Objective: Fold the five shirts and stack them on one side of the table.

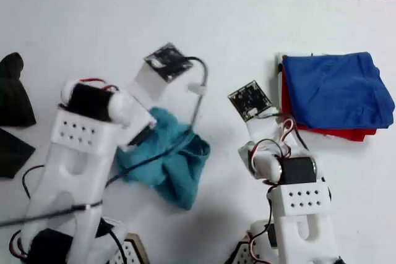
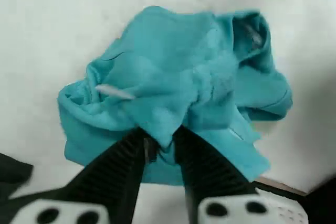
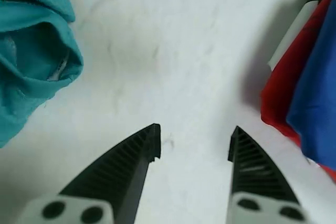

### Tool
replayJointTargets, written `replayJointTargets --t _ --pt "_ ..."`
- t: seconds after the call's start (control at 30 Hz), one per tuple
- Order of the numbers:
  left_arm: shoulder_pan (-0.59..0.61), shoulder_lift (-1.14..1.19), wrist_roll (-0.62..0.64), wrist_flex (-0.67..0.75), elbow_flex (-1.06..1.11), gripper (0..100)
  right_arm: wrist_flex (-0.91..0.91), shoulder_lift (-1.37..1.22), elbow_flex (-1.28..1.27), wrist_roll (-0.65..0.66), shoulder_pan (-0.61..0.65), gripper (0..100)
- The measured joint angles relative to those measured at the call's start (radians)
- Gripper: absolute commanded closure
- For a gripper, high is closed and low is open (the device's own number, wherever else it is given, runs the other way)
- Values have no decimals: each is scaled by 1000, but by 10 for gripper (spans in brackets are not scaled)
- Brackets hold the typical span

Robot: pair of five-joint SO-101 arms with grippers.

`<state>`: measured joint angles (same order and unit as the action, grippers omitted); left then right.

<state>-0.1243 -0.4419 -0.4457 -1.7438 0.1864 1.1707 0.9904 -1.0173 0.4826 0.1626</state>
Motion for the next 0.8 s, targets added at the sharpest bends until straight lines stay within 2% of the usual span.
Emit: replayJointTargets --t 0.13,0.3,0.4,0.5,0.6,0.8 --pt "173 12 -14 43 54 812 -34 0 -44 0 0 783" --pt "423 18 -150 52 60 812 -48 0 -60 0 0 783" --pt "508 18 -173 52 63 812 -58 0 -60 0 0 783" --pt "512 18 -169 64 92 809 -69 0 -60 0 0 783" --pt "466 18 -89 98 141 809 -69 0 -60 0 0 783" --pt "261 18 275 109 157 808 -69 0 -63 0 0 783"
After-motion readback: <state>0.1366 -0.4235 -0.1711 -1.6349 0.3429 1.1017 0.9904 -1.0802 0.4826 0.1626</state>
